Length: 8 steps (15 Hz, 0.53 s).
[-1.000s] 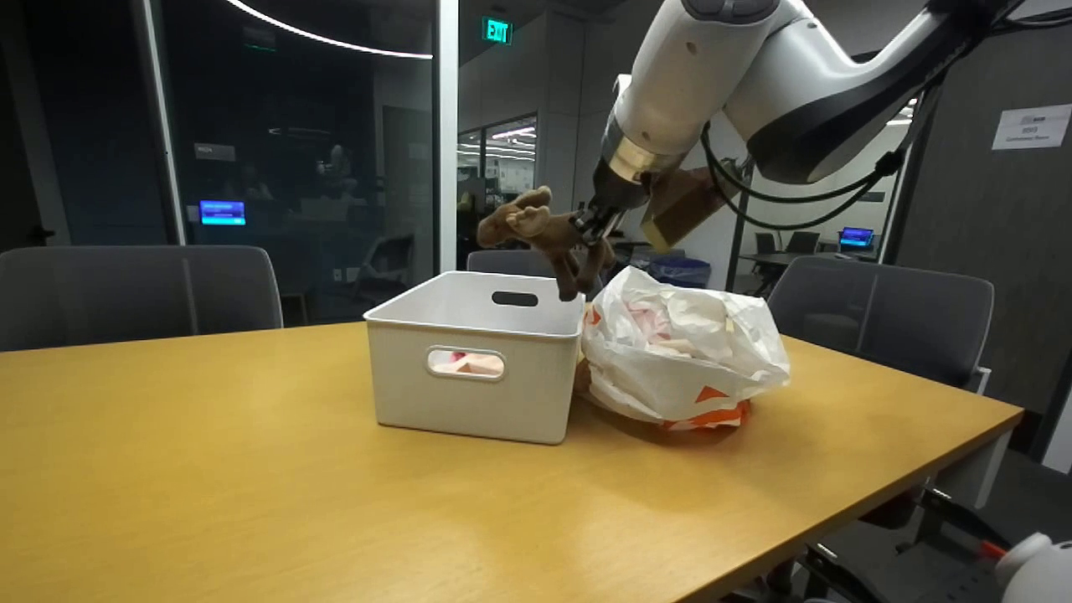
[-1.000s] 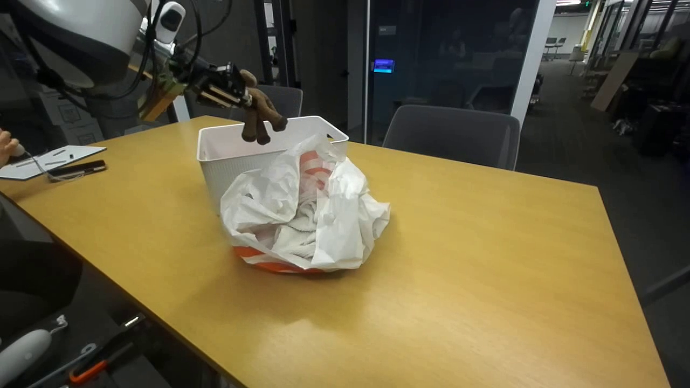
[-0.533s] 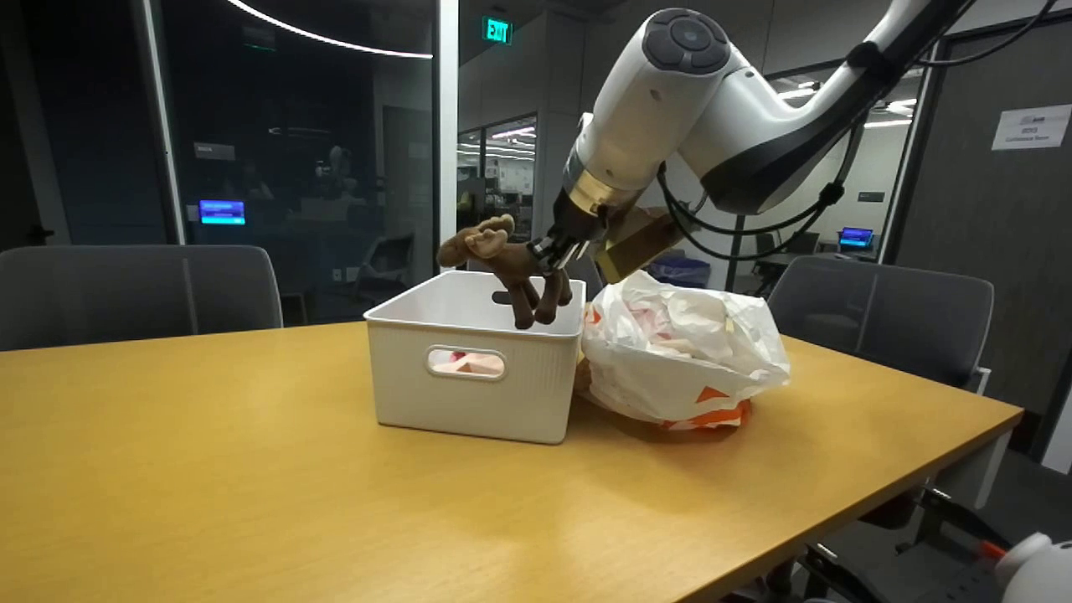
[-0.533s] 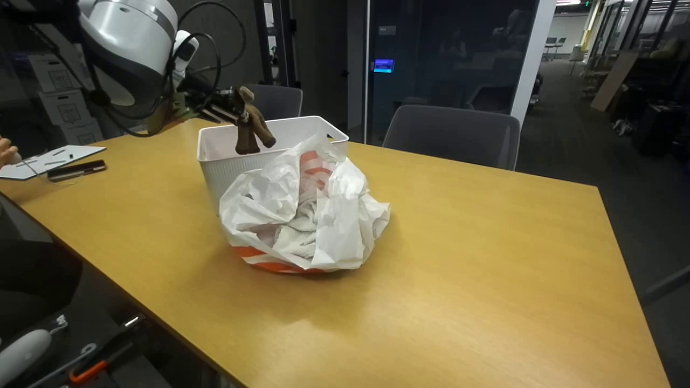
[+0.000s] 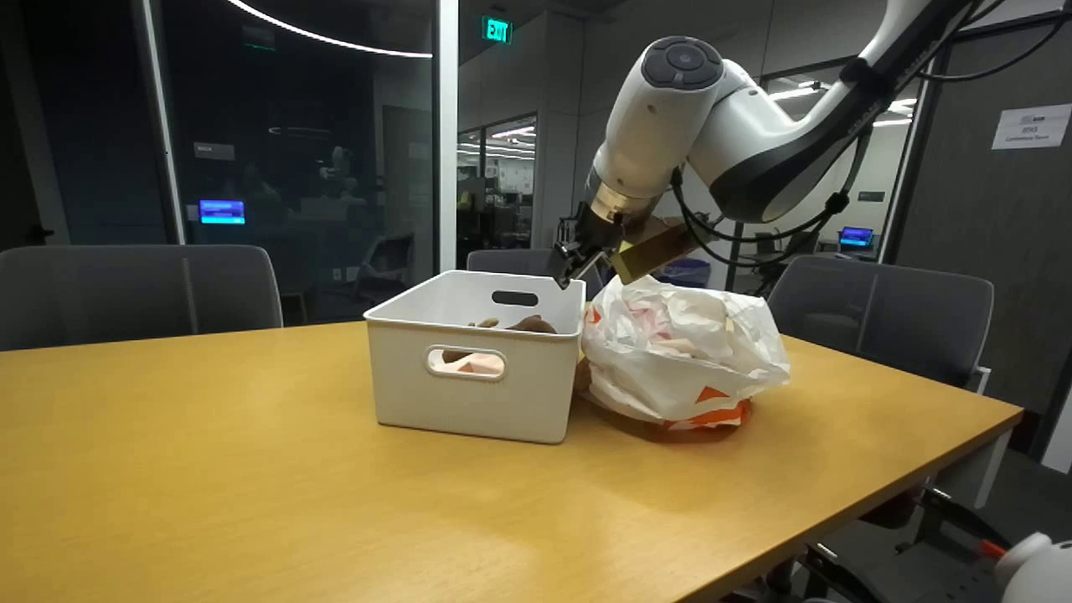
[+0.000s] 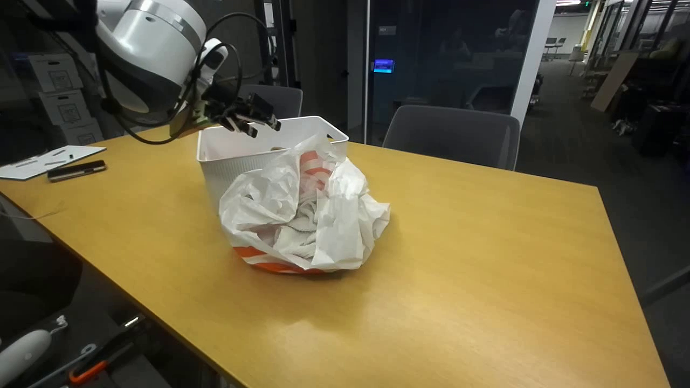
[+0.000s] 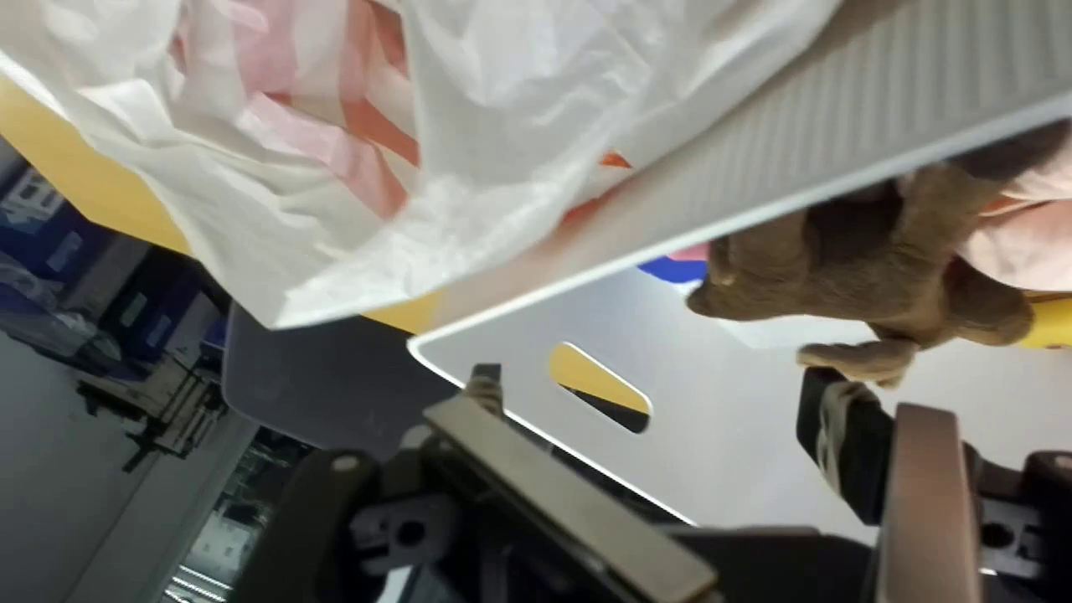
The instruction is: Put the peach shirt, the moose toy and the white towel in the basket
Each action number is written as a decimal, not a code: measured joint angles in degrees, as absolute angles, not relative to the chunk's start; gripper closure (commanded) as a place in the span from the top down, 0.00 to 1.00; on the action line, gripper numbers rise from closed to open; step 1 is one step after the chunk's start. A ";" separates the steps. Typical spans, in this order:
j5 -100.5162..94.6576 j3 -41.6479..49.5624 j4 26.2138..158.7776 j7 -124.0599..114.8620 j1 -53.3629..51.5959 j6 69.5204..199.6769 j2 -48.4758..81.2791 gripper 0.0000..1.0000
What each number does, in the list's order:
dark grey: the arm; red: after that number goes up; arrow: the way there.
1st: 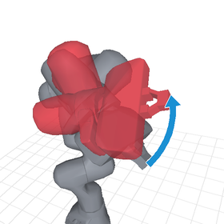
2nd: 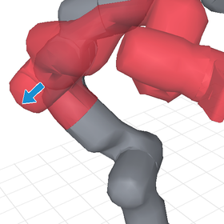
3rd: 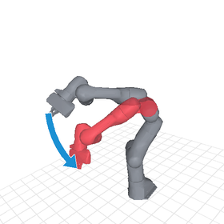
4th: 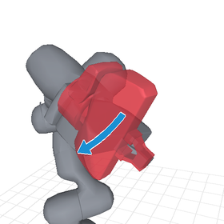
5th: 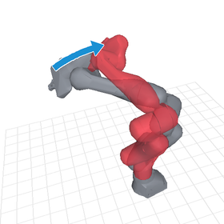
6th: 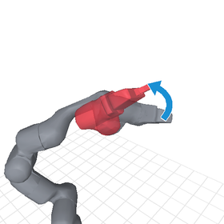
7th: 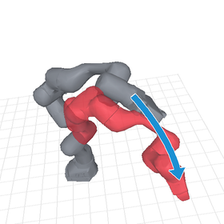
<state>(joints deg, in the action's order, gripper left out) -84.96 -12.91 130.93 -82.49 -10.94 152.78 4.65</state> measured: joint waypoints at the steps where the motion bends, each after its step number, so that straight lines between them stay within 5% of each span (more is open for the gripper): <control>1: -82.63 -12.05 131.93 -81.83 -9.96 152.76 3.86 1.00; 8: -56.21 -5.55 143.15 -71.74 -4.84 153.51 -5.17 1.00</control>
<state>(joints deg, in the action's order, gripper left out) -56.21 -5.55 143.15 -71.74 -4.84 153.51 -5.17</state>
